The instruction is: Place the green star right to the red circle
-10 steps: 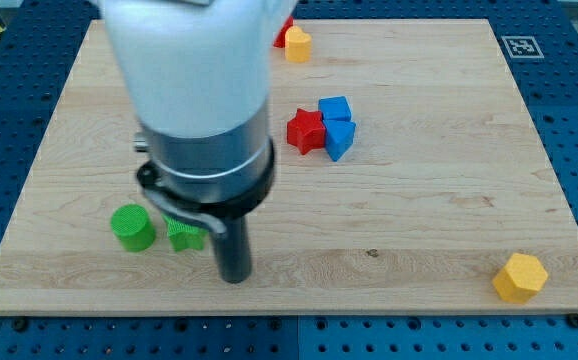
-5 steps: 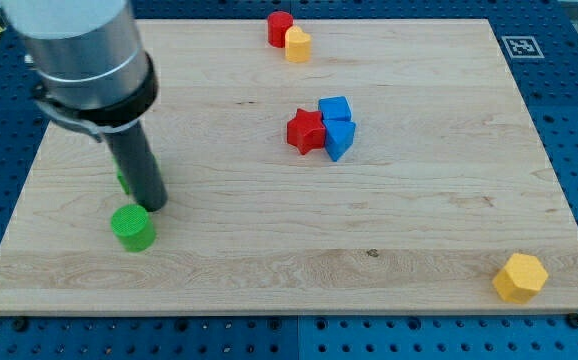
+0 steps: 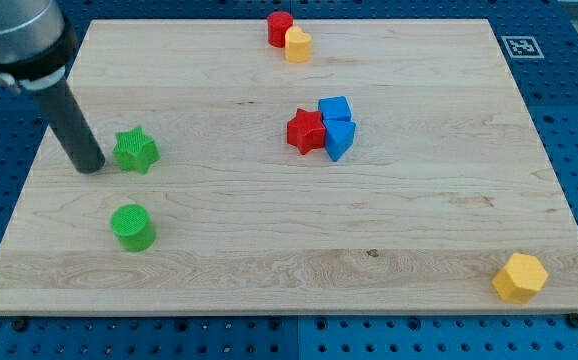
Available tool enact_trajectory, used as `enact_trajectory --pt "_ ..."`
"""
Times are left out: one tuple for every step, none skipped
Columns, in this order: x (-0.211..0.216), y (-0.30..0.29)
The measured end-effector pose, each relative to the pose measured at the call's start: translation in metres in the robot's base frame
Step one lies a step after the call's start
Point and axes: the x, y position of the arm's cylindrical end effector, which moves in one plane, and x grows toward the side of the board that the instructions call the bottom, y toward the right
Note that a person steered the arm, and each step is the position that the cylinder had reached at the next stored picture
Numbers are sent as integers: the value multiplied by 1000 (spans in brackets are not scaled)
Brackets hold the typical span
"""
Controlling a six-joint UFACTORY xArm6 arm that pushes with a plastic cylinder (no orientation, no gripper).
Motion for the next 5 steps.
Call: enact_trajectory --pt "5 35" --pt "-41 59" --pt "-108 59" --pt "-110 59" --pt "-105 31"
